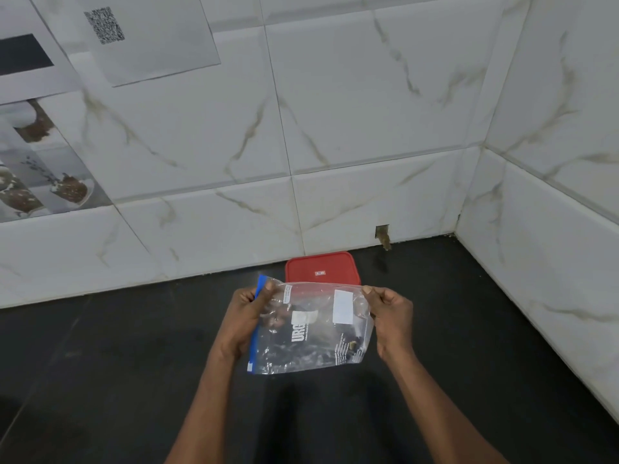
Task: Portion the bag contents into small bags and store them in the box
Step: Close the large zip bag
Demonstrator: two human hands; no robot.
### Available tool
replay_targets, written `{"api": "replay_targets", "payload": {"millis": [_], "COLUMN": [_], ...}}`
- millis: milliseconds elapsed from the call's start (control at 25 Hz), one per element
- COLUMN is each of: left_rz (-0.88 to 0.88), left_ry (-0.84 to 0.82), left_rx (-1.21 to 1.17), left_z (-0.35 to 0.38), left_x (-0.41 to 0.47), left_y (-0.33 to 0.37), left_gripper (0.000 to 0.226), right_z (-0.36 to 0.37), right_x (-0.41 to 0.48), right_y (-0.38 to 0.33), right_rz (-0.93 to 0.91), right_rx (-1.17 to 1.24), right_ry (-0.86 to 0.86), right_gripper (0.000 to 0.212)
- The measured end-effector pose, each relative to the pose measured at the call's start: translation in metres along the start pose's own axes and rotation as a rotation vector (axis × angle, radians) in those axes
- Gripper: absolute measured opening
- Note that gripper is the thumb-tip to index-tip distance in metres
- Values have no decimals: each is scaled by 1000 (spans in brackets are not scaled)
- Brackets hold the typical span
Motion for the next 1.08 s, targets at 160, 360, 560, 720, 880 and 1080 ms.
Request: {"api": "replay_targets", "payload": {"millis": [160,360,560,720,880,1080], "left_rz": [58,129,97,42,82,174], "left_ry": [47,173,289,319,362,293], "left_rx": [-90,-79,-151,-201,-170,-23], "left_z": [-9,-6,-5,-4,-1,4], "left_x": [3,8,15,13,9,9], "left_y": [-5,-4,-6,-8,-10,12], "left_gripper": [20,16,7,7,12,13], "right_z": [-4,-8,-9,-14,-12,-18], "right_x": [3,4,-3,-2,2,3], "right_y": [-1,5,4,4,13,12], "right_rz": [-29,-13,-25,-105,-146,15], "right_rx": [-10,-12,-32,-130,-227,-114], "right_ry": [-19,-124,-264,-283,-243,-390], "right_gripper": [7,14,21,5,29,32]}}
Point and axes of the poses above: each hand's wrist, its own x-axis towards the middle knuckle, its own z-axis out of the palm, y = z × x, the point moved 1 cm from there along x, towards the middle knuckle, and after that the axes turned 4 degrees about z, right-handed, at the moved point
